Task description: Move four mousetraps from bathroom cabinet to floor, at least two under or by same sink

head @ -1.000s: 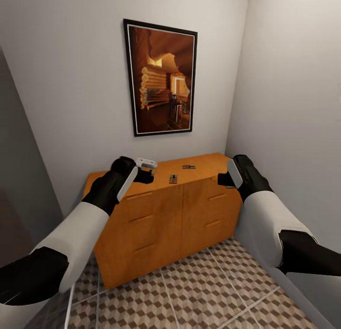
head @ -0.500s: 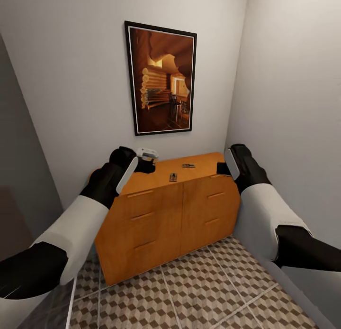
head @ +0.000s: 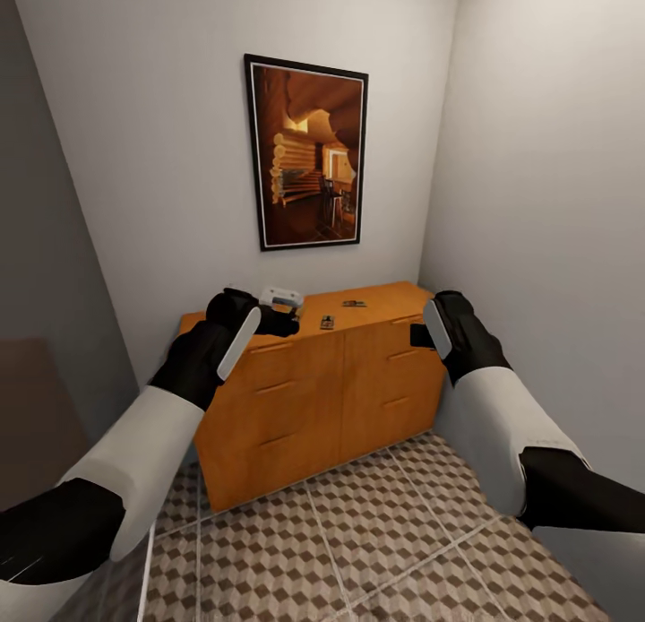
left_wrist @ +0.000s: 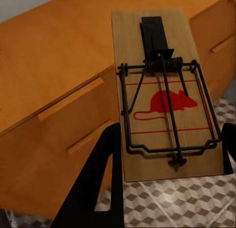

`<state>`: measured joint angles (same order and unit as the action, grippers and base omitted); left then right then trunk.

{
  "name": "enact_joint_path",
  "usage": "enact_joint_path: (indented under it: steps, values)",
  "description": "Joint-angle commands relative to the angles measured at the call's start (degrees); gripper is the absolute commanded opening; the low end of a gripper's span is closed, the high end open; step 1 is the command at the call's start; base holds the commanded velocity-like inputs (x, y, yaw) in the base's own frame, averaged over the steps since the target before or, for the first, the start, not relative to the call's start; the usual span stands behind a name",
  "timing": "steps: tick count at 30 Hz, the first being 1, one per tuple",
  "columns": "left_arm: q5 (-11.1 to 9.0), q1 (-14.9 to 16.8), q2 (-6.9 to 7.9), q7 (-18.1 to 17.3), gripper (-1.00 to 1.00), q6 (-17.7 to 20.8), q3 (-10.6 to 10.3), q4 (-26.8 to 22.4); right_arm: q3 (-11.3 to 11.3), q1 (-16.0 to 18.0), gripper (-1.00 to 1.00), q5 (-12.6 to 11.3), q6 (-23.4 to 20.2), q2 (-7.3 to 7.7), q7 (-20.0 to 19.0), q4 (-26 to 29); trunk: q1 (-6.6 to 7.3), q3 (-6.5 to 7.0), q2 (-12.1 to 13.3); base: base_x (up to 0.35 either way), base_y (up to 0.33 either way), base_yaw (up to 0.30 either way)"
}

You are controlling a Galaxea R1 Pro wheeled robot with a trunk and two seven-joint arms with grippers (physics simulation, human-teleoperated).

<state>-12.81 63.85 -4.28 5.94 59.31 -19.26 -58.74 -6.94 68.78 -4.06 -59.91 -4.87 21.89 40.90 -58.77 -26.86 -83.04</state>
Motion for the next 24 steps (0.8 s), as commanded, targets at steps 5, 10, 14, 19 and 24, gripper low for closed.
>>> enact_joint_path:
  steps: [5, 10, 14, 19, 24]
  values:
    - [-0.6, 0.1, 0.05, 0.7, -1.00, 0.2, -0.1, 0.1, -0.2, 0.0, -1.00, -0.6, -0.1, -0.11, 0.5, 0.1, 0.04, -0.07, 0.0, -0.344, 0.000, 0.000]
    - [-0.6, 0.1, 0.06, 0.6, -1.00, 0.2, -0.2, 0.2, -0.2, 0.0, -1.00, -0.6, -0.1, -0.14, 0.5, -0.1, 0.04, -0.07, 0.0, -0.345, 0.000, 0.000]
    - [-0.7, 0.1, 0.06, 0.6, -1.00, 0.1, -0.2, 0.3, -0.2, -0.3, -1.00, -0.6, -0.1, -0.11, 0.5, -0.5, 0.04, -0.07, 0.0, -0.345, 0.000, 0.000]
    - [-1.3, 0.1, 0.00, 0.5, -1.00, -0.1, -0.2, 1.6, -0.2, -0.5, -1.00, -0.5, -0.1, 0.13, 0.6, -0.7, 0.04, -0.07, 0.0, -0.345, 0.000, 0.000]
    - [-2.5, 0.1, -0.18, 0.3, -1.00, -0.7, -0.2, 5.8, -0.3, -1.3, -1.00, -0.6, -0.1, 0.51, 0.5, -0.8, 0.04, -0.07, 0.0, -0.345, 0.000, 0.000]
